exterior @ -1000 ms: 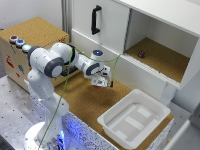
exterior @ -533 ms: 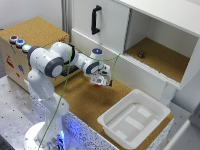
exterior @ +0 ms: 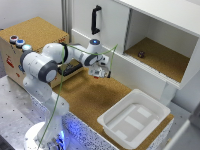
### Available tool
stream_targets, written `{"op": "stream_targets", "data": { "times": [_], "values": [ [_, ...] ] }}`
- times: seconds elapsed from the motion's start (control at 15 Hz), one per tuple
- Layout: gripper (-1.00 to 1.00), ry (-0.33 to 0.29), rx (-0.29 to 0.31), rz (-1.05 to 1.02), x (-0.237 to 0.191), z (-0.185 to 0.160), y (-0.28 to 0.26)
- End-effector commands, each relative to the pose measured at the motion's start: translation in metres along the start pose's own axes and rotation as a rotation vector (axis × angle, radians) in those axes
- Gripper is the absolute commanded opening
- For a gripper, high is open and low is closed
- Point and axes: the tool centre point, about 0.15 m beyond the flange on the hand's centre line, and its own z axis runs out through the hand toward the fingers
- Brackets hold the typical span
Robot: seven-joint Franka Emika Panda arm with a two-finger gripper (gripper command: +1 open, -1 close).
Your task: Move to the drawer, then store the pink object
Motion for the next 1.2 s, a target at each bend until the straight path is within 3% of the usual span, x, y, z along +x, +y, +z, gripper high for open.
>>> {"op": "stream_targets", "data": {
  "times": [0.0, 0.13, 0.6, 0.87, 1.0, 1.13],
  "values": [
    [-1.00, -0.034, -0.014, -0.104, 0.048, -0.074, -0.040],
    [-1.00, -0.030, 0.020, -0.174, 0.062, -0.086, -0.061],
    [-1.00, -0.142, 0.148, -0.534, 0.089, -0.084, -0.171],
    [-1.00, -0.207, 0.158, -0.793, 0.078, -0.069, -0.216],
    [-1.00, -0.196, 0.173, -0.884, 0.076, -0.056, -0.230],
    [-1.00, -0.135, 0.222, -0.920, 0.078, -0.042, -0.234]
  ]
}}
